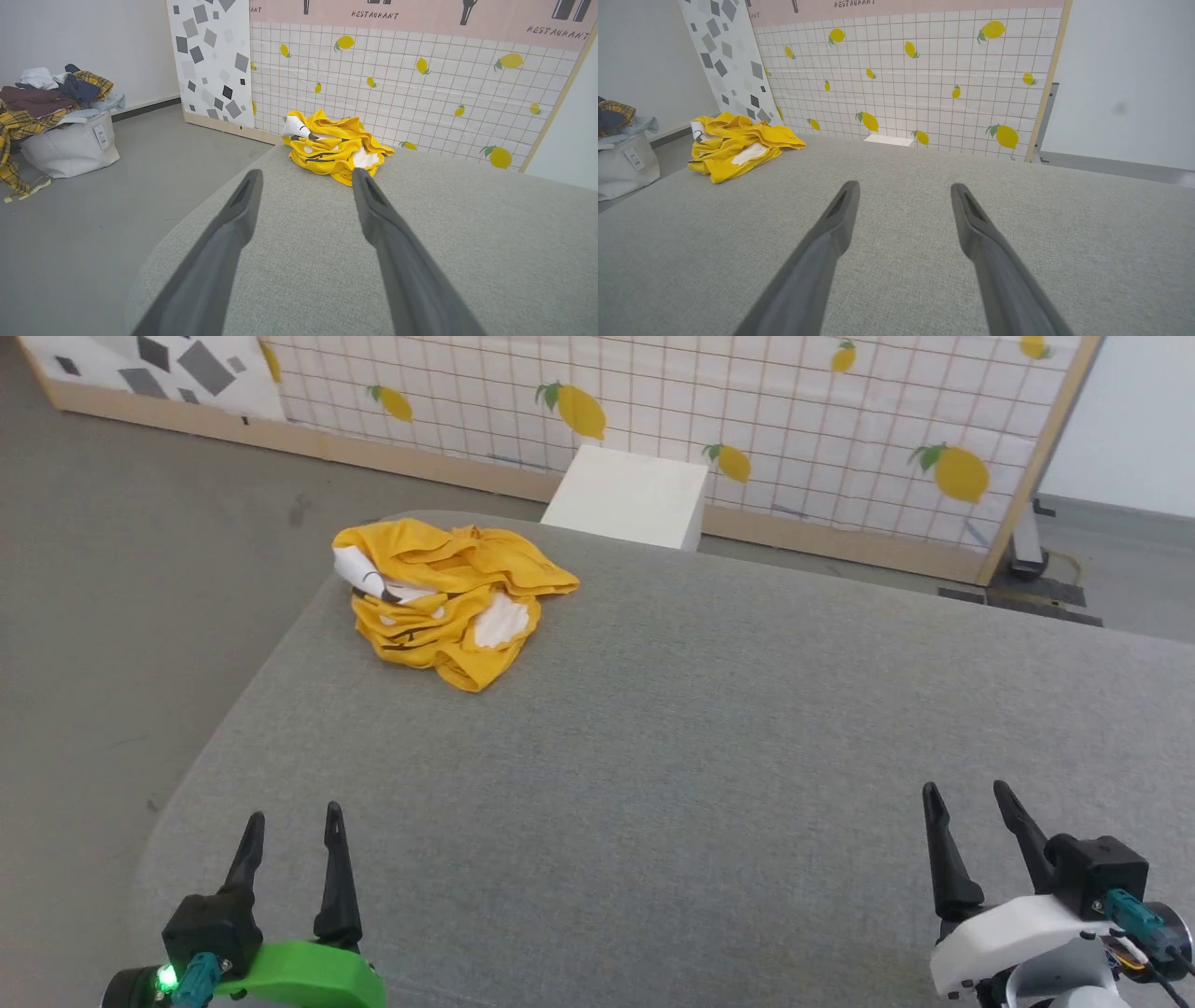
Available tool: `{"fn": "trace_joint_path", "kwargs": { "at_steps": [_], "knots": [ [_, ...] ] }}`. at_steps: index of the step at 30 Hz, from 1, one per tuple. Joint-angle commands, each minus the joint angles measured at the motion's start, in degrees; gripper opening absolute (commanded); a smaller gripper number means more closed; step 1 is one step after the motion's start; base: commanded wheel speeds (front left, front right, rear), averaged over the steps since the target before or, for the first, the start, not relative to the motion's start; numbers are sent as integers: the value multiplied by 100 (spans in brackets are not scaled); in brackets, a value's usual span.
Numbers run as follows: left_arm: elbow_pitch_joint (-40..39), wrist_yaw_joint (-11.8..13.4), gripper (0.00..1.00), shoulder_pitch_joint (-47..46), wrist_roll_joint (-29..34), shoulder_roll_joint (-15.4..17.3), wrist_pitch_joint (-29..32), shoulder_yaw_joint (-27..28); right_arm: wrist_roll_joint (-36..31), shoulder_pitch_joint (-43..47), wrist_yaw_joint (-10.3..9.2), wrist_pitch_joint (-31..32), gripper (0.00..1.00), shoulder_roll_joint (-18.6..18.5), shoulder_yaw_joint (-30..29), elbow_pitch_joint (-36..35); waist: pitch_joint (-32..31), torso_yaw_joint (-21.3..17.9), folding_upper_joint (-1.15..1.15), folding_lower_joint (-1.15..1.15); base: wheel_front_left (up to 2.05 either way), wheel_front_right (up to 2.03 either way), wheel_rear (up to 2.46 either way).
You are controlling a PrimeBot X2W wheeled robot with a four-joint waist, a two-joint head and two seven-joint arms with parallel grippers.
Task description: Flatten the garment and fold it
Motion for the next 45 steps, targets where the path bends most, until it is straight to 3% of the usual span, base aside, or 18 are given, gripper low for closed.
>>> {"fn": "trace_joint_path", "kwargs": {
  "at_steps": [1,45],
  "knots": [
    [-27,-43,100,104,-84,-17,-73,31,70,36,-7,-65,100,4,5,58,-25,118,0,0,0,0,0],
    [-44,-20,100,413,-620,-26,-570,169,178,8,-10,-559,100,6,-134,660,-92,1090,0,0,0,0,0]
  ]
}}
